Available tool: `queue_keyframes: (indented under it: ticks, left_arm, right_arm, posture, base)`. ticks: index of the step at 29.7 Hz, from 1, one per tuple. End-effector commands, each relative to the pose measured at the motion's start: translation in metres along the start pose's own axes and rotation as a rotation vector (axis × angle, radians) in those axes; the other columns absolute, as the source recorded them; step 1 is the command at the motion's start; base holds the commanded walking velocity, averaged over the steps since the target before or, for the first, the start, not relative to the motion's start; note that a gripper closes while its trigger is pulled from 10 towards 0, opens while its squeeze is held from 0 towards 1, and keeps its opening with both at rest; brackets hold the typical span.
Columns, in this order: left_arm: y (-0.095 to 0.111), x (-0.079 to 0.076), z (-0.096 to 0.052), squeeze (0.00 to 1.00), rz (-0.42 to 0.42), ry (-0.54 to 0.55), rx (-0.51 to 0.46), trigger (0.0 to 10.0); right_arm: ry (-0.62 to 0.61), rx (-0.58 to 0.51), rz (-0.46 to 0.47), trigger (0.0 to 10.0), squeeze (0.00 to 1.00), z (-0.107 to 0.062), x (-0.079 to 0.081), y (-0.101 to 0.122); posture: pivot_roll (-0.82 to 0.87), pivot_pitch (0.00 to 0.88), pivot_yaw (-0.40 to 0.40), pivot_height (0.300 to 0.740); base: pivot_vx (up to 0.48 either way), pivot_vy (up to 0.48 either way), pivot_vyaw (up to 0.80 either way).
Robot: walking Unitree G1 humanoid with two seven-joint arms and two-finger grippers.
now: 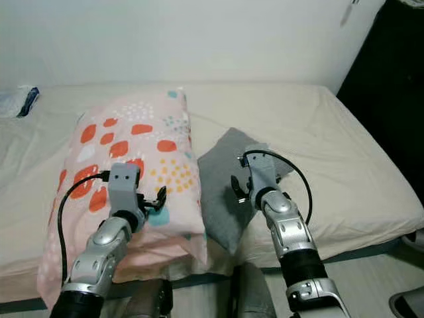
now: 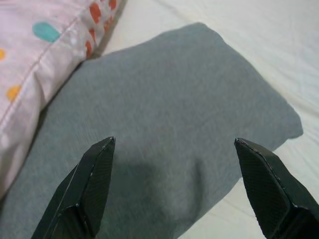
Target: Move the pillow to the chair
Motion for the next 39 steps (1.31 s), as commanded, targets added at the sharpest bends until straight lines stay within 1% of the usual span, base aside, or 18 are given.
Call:
queue_keyframes:
  ticks: [1,4,6,8,11,14,16,17,20,22,23,24,26,29,30,32,36,39]
  left_arm:
    - [0.000,0.000,-0.001,0.00,0.000,-0.006,0.004,10.0]
    - [0.001,0.001,-0.001,0.00,0.002,-0.008,0.003,10.0]
    - [0.001,0.001,-0.001,0.00,0.002,-0.008,0.003,10.0]
    - [0.003,0.002,0.000,0.00,0.003,-0.010,-0.003,10.0]
    - [0.004,0.003,0.000,0.00,0.003,-0.011,-0.006,10.0]
    - [0.008,0.003,0.001,0.00,0.003,-0.016,-0.018,10.0]
    - [0.010,0.004,0.001,0.00,0.005,-0.022,-0.025,10.0]
    - [0.010,0.004,0.001,0.00,0.005,-0.022,-0.025,10.0]
    - [0.011,0.006,0.000,0.00,0.010,-0.028,-0.030,10.0]
    - [0.011,0.007,0.000,0.00,0.011,-0.031,-0.032,10.0]
    - [0.012,0.006,0.000,0.00,0.015,-0.046,-0.037,10.0]
    - [0.012,0.006,0.000,0.00,0.015,-0.046,-0.037,10.0]
    - [0.013,0.004,0.000,0.00,0.018,-0.065,-0.045,10.0]
    - [0.013,0.004,0.001,0.00,0.020,-0.070,-0.048,10.0]
    - [0.013,0.004,0.001,0.00,0.020,-0.070,-0.048,10.0]
    - [0.014,0.005,0.001,0.00,0.021,-0.070,-0.051,10.0]
    - [0.015,0.007,0.001,0.00,0.032,-0.071,-0.057,10.0]
    - [0.016,0.008,0.001,0.00,0.035,-0.070,-0.060,10.0]
  right_arm:
    - [-0.018,0.007,0.059,10.0,0.00,-0.002,-0.005,-0.005]
    - [-0.028,-0.022,0.125,10.0,0.00,-0.002,-0.007,-0.002]
    - [-0.028,-0.022,0.125,10.0,0.00,-0.002,-0.007,-0.002]
    - [-0.044,-0.046,0.245,10.0,0.00,-0.001,-0.011,0.001]
    - [-0.052,-0.044,0.290,10.0,0.00,0.000,-0.013,0.000]
    - [-0.107,0.006,0.368,10.0,0.00,0.003,-0.022,-0.011]
    - [-0.147,0.042,0.494,10.0,0.00,0.004,-0.031,-0.019]
    - [-0.147,0.042,0.494,10.0,0.00,0.004,-0.031,-0.019]
    - [-0.201,0.029,0.641,10.0,0.00,0.003,-0.043,-0.020]
    - [-0.219,0.020,0.668,10.0,0.00,0.002,-0.047,-0.020]
    - [-0.288,0.034,0.710,10.0,0.00,0.000,-0.058,-0.026]
    - [-0.288,0.034,0.710,10.0,0.00,0.000,-0.058,-0.026]
    - [-0.387,0.068,0.750,10.0,0.00,-0.003,-0.073,-0.036]
    - [-0.459,0.100,0.797,10.0,0.00,-0.006,-0.082,-0.048]
    - [-0.459,0.100,0.797,10.0,0.00,-0.006,-0.082,-0.048]
    - [-0.500,0.154,0.869,10.0,0.00,-0.008,-0.083,-0.063]
    - [-0.516,0.199,0.907,10.0,0.00,-0.011,-0.082,-0.075]
    - [-0.499,0.177,0.934,10.0,0.00,-0.010,-0.082,-0.077]
  posture:
    - [-0.05,0.144,-0.066,0.606]
    - [-0.04,0.145,-0.060,0.596]
    - [-0.04,0.145,-0.060,0.596]
    - [-0.04,0.150,-0.054,0.596]
    - [-0.04,0.150,-0.054,0.596]
    - [-0.03,0.153,-0.049,0.596]
    - [-0.03,0.153,-0.044,0.596]
    - [-0.03,0.153,-0.044,0.596]
    - [-0.02,0.149,-0.037,0.596]
    - [-0.02,0.149,-0.037,0.596]
    - [-0.03,0.145,-0.032,0.596]
    - [-0.03,0.145,-0.032,0.596]
    - [-0.03,0.145,-0.032,0.596]
    - [-0.02,0.143,-0.030,0.596]
    - [-0.02,0.143,-0.030,0.596]
    - [-0.02,0.136,-0.031,0.596]
    - [-0.02,0.133,-0.032,0.596]
    - [-0.02,0.130,-0.032,0.596]
  base:
    - [0.000,0.000,0.00]
    - [0.000,0.000,0.00]
    - [0.000,0.000,0.00]
    - [0.000,0.000,0.00]
    - [0.000,0.000,0.00]
    - [0.000,0.000,0.00]
    - [0.000,0.000,0.00]
    - [0.000,0.000,0.00]
    - [0.000,0.000,0.00]
    - [0.000,0.000,0.00]
    - [0.000,0.000,0.00]
    - [0.000,0.000,0.00]
    - [0.000,0.000,0.00]
    - [0.000,0.000,0.00]
    - [0.000,0.000,0.00]
    - [0.000,0.000,0.00]
    - [0.000,0.000,0.00]
    - [0.000,0.000,0.00]
Point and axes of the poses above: a point about 5 cm out from each wrist's last joint towards the gripper, its own z axis pointing out of the wrist towards the gripper, its own y axis along the axis of the wrist's last joint, x = y × z, the point moved 2 cm from there along z, pointing out of the wrist towards the gripper, and after that the axes turned 6 degrees about z, right-handed, at the moved point
